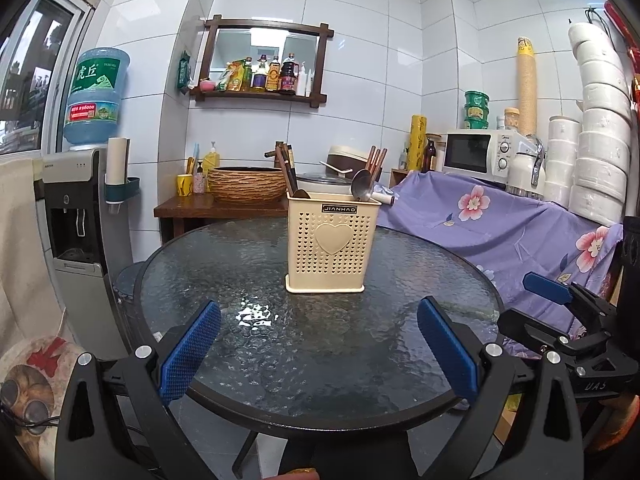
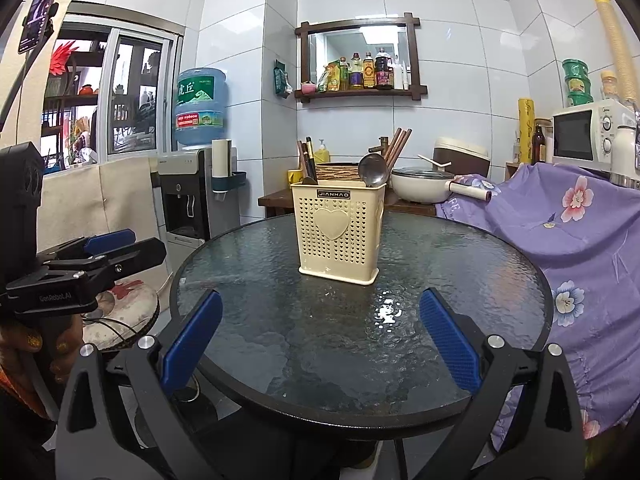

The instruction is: Organize utensils

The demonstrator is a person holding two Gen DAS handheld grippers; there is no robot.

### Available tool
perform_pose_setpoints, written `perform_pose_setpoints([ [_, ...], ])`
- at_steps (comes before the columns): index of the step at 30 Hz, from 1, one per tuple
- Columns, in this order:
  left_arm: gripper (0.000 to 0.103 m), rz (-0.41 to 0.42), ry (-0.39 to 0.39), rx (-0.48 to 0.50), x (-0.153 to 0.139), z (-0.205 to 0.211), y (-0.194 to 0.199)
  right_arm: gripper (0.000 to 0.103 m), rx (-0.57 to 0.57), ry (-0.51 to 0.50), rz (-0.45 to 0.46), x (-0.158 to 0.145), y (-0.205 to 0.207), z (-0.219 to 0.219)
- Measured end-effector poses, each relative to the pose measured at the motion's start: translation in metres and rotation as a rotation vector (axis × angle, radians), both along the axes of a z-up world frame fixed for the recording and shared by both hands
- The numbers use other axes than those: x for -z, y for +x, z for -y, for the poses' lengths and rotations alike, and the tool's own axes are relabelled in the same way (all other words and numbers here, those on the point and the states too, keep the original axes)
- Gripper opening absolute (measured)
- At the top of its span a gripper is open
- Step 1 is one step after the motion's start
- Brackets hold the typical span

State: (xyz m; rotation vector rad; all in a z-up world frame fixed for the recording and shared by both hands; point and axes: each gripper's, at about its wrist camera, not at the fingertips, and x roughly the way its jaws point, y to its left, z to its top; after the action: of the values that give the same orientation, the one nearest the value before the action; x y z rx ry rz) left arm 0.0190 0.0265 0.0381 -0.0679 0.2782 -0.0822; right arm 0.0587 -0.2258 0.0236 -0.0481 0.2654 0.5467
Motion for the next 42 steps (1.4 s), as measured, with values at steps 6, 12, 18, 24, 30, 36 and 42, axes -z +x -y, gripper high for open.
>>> perform_pose_setpoints([
  [6, 0.097, -0.002, 0.010, 0.001, 0.001, 0.002, 0.001, 0.097, -0.004, -0.002, -0.009, 0.001, 0.002, -0.001],
  [12, 0.097, -0.019, 0.005, -0.010, 0.002, 0.002, 0.004, 0.097, -0.005, -0.005, -0.012, 0.000, 0.003, -0.001],
  [18, 0.097, -0.026, 0.015, 0.001, 0.003, 0.006, 0.005, 0.097, -0.004, -0.008, -0.016, 0.001, 0.003, -0.003],
  [24, 0.097, -0.019, 0.027, -0.003, 0.005, 0.008, 0.004, 0.097, -0.005, -0.013, -0.021, 0.002, 0.005, -0.004],
  [30, 0.097, -0.031, 0.037, 0.000, 0.005, 0.011, 0.005, 0.097, -0.003, -0.013, -0.025, 0.003, 0.005, -0.005],
  [36, 0.097, -0.036, 0.059, -0.012, 0.006, 0.015, 0.006, 0.097, -0.003, -0.014, -0.027, 0.003, 0.005, -0.006],
  [42, 0.097, -0.040, 0.059, -0.013, 0.006, 0.016, 0.006, 0.097, 0.000, -0.016, -0.031, 0.003, 0.006, -0.005],
])
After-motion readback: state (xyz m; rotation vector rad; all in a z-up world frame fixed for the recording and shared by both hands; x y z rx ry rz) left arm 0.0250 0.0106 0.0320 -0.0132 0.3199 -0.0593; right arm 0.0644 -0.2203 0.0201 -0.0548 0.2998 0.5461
